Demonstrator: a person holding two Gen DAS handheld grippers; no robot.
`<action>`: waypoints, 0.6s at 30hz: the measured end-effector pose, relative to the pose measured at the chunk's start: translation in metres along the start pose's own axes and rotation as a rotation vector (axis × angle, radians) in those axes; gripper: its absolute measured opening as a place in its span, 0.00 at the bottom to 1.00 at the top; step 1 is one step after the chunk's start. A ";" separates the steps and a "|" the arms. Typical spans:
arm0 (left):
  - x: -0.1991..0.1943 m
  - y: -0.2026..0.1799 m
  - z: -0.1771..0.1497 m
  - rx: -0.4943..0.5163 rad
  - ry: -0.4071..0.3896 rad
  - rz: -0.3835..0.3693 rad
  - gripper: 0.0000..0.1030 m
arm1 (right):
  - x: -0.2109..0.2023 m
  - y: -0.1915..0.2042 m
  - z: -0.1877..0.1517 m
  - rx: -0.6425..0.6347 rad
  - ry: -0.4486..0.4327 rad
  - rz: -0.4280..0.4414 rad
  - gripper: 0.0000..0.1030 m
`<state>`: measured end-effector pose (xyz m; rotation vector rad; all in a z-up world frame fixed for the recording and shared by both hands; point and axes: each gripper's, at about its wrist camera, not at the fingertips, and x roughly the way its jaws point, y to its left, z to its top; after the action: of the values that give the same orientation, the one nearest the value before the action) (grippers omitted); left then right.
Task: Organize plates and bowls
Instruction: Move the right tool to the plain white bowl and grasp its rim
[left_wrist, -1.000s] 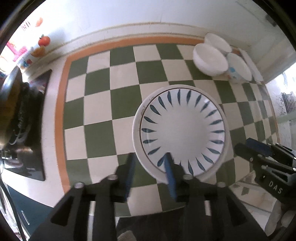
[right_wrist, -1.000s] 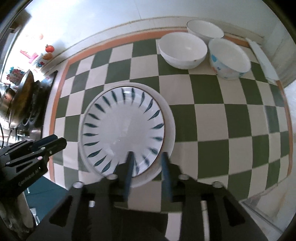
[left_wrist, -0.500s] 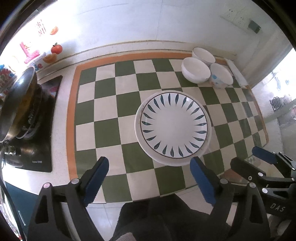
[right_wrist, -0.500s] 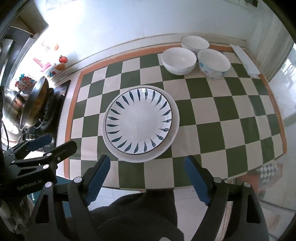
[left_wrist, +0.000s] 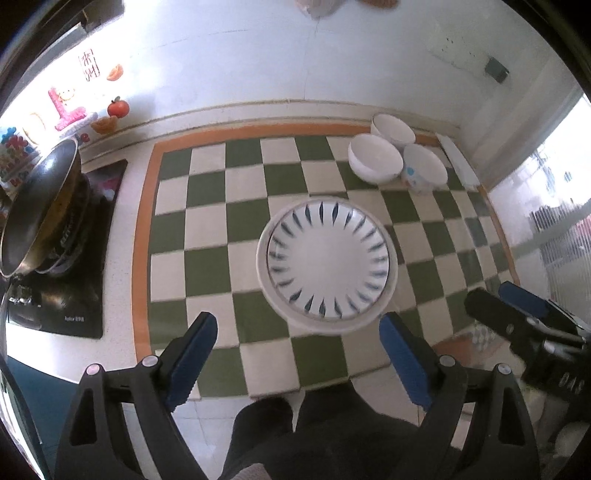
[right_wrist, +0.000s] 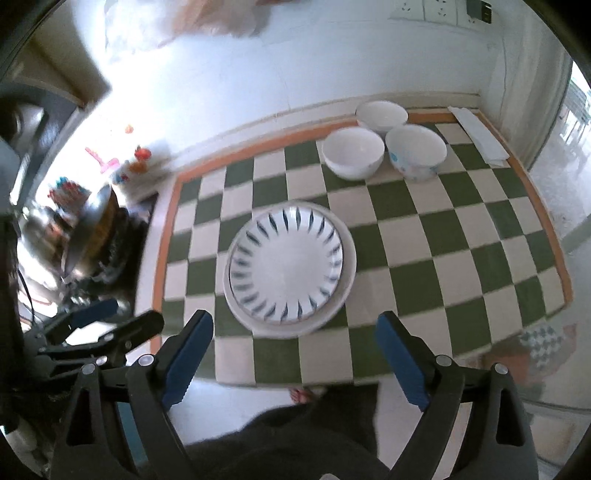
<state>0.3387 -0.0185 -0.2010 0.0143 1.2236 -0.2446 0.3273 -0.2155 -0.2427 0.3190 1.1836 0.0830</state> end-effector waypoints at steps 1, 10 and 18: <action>0.002 -0.004 0.006 0.000 -0.010 0.008 0.87 | 0.002 -0.009 0.009 0.016 -0.008 0.013 0.89; 0.064 -0.044 0.114 -0.064 -0.007 0.020 0.87 | 0.056 -0.091 0.124 0.078 0.034 0.067 0.89; 0.177 -0.054 0.199 -0.186 0.160 0.004 0.76 | 0.152 -0.150 0.252 0.035 0.202 0.138 0.71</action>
<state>0.5687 -0.1309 -0.2909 -0.1264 1.4012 -0.1269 0.6018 -0.3741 -0.3365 0.4311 1.3627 0.2194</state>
